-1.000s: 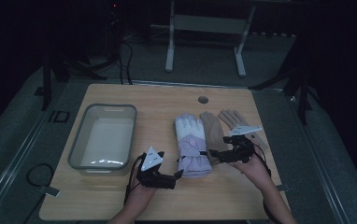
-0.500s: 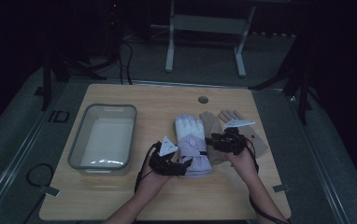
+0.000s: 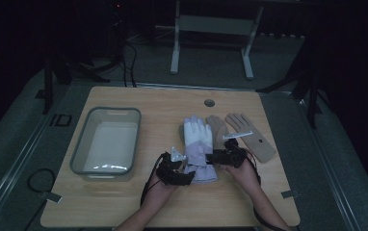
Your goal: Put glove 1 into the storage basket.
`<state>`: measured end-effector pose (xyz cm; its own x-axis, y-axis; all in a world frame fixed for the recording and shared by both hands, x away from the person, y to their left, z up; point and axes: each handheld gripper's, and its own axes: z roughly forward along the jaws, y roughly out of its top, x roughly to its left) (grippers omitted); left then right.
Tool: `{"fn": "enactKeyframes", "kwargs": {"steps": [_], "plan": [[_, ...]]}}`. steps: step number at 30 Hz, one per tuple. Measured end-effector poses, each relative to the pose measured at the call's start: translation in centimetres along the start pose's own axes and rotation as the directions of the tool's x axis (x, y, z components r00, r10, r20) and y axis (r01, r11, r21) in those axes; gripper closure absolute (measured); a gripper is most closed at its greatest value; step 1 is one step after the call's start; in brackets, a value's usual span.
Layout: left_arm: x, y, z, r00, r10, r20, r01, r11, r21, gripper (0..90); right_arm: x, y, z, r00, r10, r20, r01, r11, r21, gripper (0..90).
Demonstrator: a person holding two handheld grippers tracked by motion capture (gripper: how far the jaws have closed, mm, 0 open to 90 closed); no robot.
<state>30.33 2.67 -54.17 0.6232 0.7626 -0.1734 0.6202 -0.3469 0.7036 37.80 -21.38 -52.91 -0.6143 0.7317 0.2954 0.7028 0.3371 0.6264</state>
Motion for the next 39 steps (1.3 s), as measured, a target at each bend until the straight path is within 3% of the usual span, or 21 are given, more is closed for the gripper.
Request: {"fn": "enactKeyframes", "kwargs": {"steps": [7,13,16,19,22,24,26,28,31,34,39], "plan": [[0.9,-0.4,0.6,0.9986,-0.024,0.046,0.023,0.9996,0.017,26.9,-1.0,0.0,1.6,0.9917,0.086,-0.095,-0.081,0.995,0.051,51.1],[1.5,-0.7,1.0,0.9952,-0.047,0.086,0.045,0.9988,0.018,26.8,-2.2,-0.4,2.2,0.9664,0.151,-0.208,-0.143,0.988,0.054,57.6],[1.7,-0.8,1.1,0.9932,-0.058,0.101,0.056,0.9981,0.025,26.6,-2.1,-0.5,2.4,0.9613,0.153,-0.229,-0.147,0.988,0.041,65.5],[1.7,-0.7,1.1,0.9938,-0.055,0.097,0.052,0.9981,0.034,26.6,-1.1,-0.2,2.2,0.9826,0.091,-0.162,-0.086,0.996,0.038,73.4],[1.7,-0.6,1.0,0.9936,-0.058,0.097,0.054,0.9977,0.041,26.9,0.6,0.0,1.9,0.9987,-0.02,-0.047,0.021,0.999,0.031,75.7],[1.7,-0.3,1.0,0.9911,-0.063,0.117,0.056,0.9962,0.068,32.2,2.0,0.0,1.8,0.9944,-0.096,0.045,0.095,0.995,0.032,76.5],[1.8,0.0,1.0,0.9869,-0.086,0.137,0.072,0.9921,0.103,39.0,3.2,0.0,1.8,0.9803,-0.154,0.124,0.15,0.988,0.04,76.9],[1.9,0.2,0.9,0.9832,-0.096,0.155,0.076,0.9887,0.129,44.0,3.9,-0.1,1.9,0.9673,-0.188,0.17,0.183,0.982,0.044,77.4],[2.0,0.4,0.9,0.9779,-0.11,0.177,0.086,0.9868,0.137,52.1,4.2,-0.1,2.0,0.9589,-0.209,0.192,0.203,0.978,0.052,77.7],[1.6,0.5,0.6,0.9821,-0.088,0.166,0.067,0.9892,0.13,62.3,4.5,-0.1,2.0,0.9532,-0.218,0.21,0.212,0.976,0.05,78.5],[1.5,0.7,0.4,0.9839,-0.067,0.166,0.046,0.9903,0.132,70.9,4.6,-0.2,1.8,0.958,-0.195,0.21,0.192,0.981,0.034,79.5]]}}
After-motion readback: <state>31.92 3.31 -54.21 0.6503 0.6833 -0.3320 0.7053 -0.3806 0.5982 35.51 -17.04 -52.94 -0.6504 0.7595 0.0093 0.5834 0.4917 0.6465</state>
